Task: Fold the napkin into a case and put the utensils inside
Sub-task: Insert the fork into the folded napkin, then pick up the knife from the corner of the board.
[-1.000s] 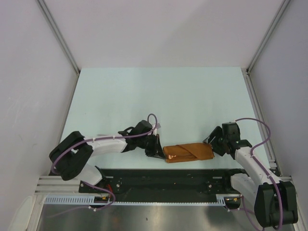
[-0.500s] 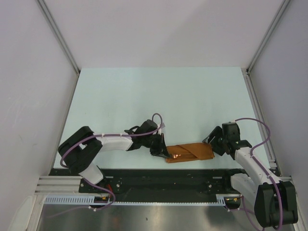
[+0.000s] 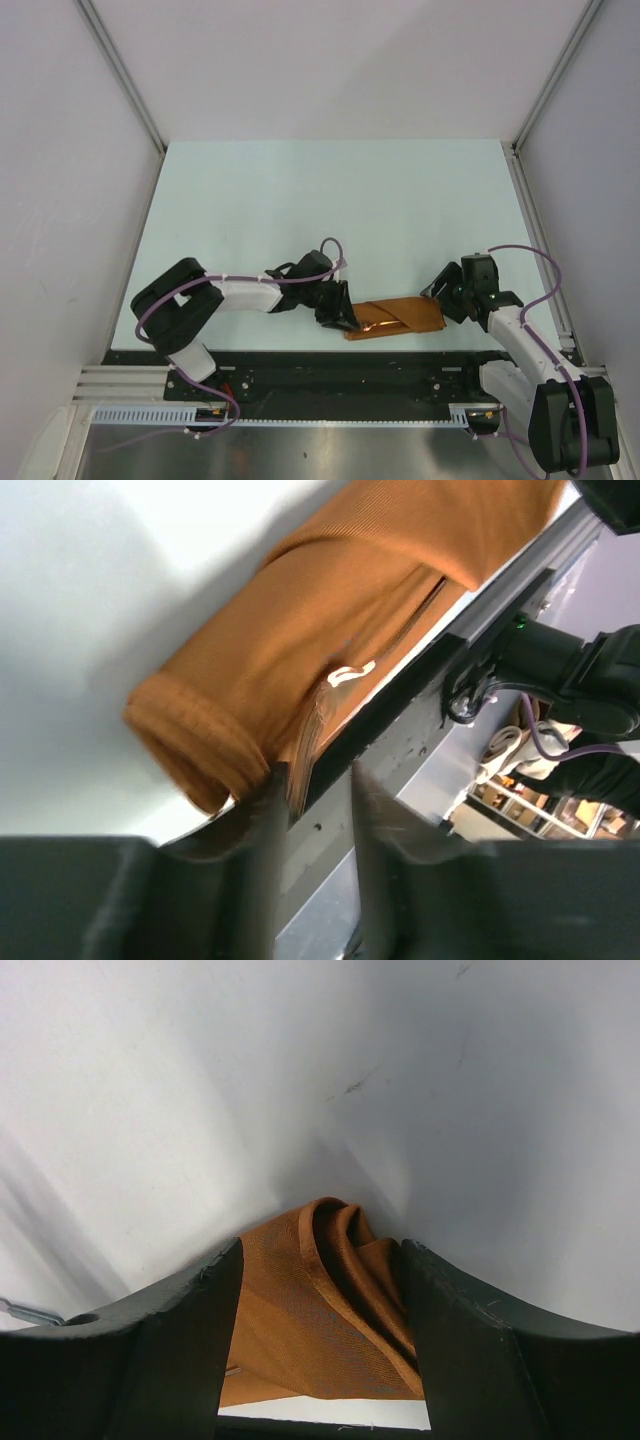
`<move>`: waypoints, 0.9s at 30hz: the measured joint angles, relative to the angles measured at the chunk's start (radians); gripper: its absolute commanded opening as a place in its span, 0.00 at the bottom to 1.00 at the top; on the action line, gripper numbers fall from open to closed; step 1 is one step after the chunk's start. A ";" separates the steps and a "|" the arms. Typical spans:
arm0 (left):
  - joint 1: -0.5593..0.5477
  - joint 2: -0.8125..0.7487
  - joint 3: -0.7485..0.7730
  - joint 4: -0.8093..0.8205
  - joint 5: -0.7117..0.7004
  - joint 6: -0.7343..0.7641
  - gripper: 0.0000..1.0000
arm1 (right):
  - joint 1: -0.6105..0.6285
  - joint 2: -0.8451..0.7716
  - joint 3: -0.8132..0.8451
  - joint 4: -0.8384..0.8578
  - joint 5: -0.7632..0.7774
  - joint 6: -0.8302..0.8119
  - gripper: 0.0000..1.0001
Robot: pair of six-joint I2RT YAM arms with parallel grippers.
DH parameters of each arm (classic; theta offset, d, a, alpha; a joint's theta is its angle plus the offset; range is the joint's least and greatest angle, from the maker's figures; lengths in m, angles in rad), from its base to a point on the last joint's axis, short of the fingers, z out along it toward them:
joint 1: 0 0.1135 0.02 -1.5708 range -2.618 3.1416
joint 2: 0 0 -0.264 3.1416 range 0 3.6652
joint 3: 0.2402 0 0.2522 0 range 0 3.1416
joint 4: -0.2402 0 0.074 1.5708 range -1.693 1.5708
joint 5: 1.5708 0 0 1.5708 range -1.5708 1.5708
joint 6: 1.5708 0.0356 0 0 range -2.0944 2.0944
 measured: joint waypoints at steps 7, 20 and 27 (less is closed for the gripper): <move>0.034 -0.155 0.003 -0.225 -0.056 0.099 0.61 | 0.000 -0.001 0.002 -0.002 0.005 -0.015 0.70; 0.535 -0.399 0.088 -0.851 -0.600 0.114 0.69 | 0.076 -0.051 0.122 -0.143 0.203 -0.068 0.75; 0.559 -0.125 0.230 -0.983 -0.690 -0.061 0.64 | 0.144 -0.056 0.229 -0.210 0.317 -0.068 0.75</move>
